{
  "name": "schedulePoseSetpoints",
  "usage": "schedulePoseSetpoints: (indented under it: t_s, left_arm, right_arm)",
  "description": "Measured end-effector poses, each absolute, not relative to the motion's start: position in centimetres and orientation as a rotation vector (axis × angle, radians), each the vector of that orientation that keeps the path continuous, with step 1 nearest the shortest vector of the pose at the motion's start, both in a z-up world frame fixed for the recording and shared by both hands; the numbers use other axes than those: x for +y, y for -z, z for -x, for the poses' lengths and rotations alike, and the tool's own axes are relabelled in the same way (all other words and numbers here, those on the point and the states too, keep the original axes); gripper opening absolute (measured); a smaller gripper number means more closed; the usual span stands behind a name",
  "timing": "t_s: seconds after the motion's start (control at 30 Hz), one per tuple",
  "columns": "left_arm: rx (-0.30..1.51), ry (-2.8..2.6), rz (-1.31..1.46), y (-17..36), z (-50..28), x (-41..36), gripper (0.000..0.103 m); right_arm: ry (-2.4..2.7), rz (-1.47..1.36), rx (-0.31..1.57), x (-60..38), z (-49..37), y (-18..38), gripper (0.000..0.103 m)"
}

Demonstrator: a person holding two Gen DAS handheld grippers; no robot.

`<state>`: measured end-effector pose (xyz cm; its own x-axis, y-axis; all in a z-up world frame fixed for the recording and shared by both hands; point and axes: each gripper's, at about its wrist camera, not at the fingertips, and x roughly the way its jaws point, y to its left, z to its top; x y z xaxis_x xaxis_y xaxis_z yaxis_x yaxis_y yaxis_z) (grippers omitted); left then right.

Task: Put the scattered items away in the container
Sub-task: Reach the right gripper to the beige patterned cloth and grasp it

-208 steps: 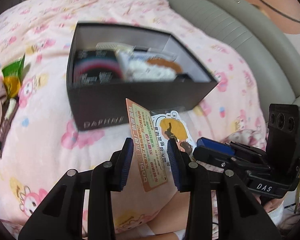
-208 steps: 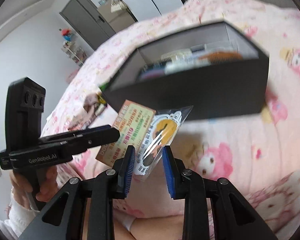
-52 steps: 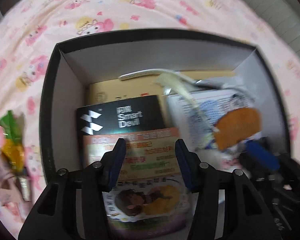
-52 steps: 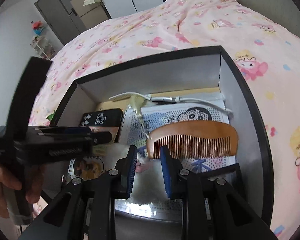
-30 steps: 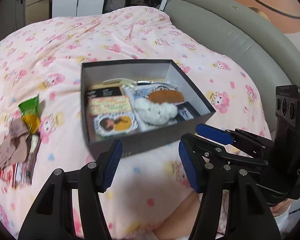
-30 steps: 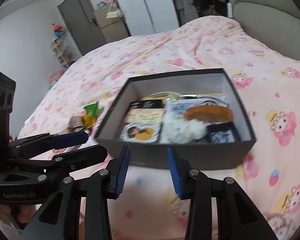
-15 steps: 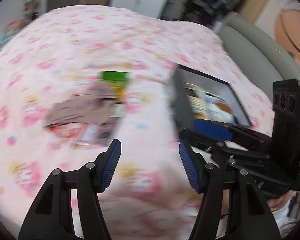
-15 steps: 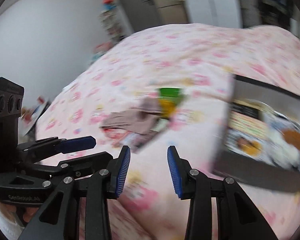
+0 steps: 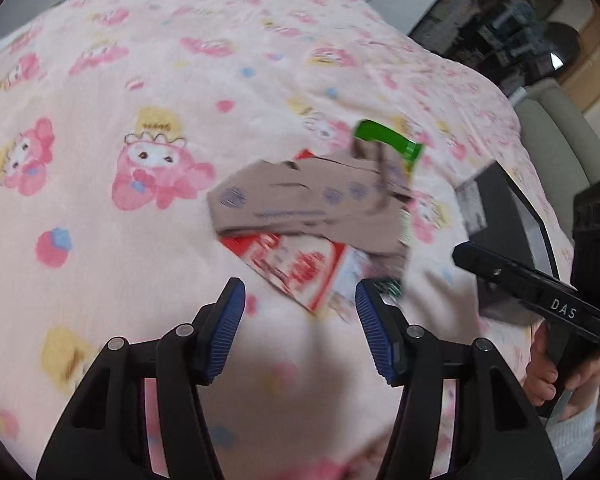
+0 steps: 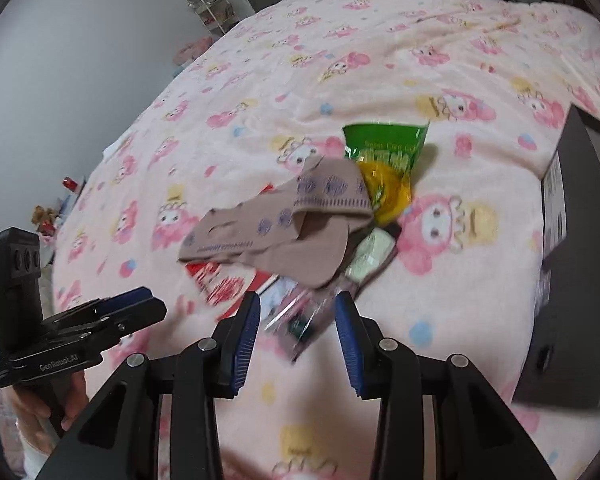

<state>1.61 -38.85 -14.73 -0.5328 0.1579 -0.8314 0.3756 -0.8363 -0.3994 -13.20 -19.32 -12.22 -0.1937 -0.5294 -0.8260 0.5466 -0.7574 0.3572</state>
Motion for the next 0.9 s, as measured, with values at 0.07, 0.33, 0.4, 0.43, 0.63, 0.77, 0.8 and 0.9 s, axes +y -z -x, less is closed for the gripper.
schedulePoseSetpoints:
  t_s: [0.07,0.33,0.4,0.43,0.63,0.77,0.8,0.9]
  left_arm:
    - [0.865,2.493,-1.426,15.7,-0.8,-40.0,0.058]
    - [0.908,2.439,-1.386,18.5,2.6,-43.0,0.057]
    - [0.925,2.428,-1.381,18.9,3.1,-43.3,0.037]
    - [0.920,2.424,-1.388,18.9,3.3,-43.2,0.018]
    - [0.840,2.544,-1.364,15.9,2.9,-41.1,0.008]
    - [0.806,2.640,-1.358,12.6,2.6,-38.7,0.008]
    - [0.801,2.667,-1.362,11.6,2.6,-37.7,0.008]
    - [0.879,2.757,-1.426,9.3,2.9,-34.1,0.008]
  right_arm:
    - [2.036,-1.376,0.026,-20.5,14.8,13.3,0.036]
    - [2.004,-1.509,-0.003,-23.5,19.1,18.8,0.036]
    - [1.947,-1.507,-0.031,-24.1,18.9,19.7,0.027]
    - [1.952,-1.499,-0.028,-24.1,18.7,19.6,0.020]
    - [1.975,-1.388,-0.022,-23.2,17.2,16.2,0.003]
    - [1.990,-1.299,-0.052,-21.4,16.1,12.4,0.003]
    - [1.991,-1.269,-0.051,-20.4,15.4,11.1,0.003]
    - [1.986,-1.248,-0.071,-17.0,13.8,9.1,0.003]
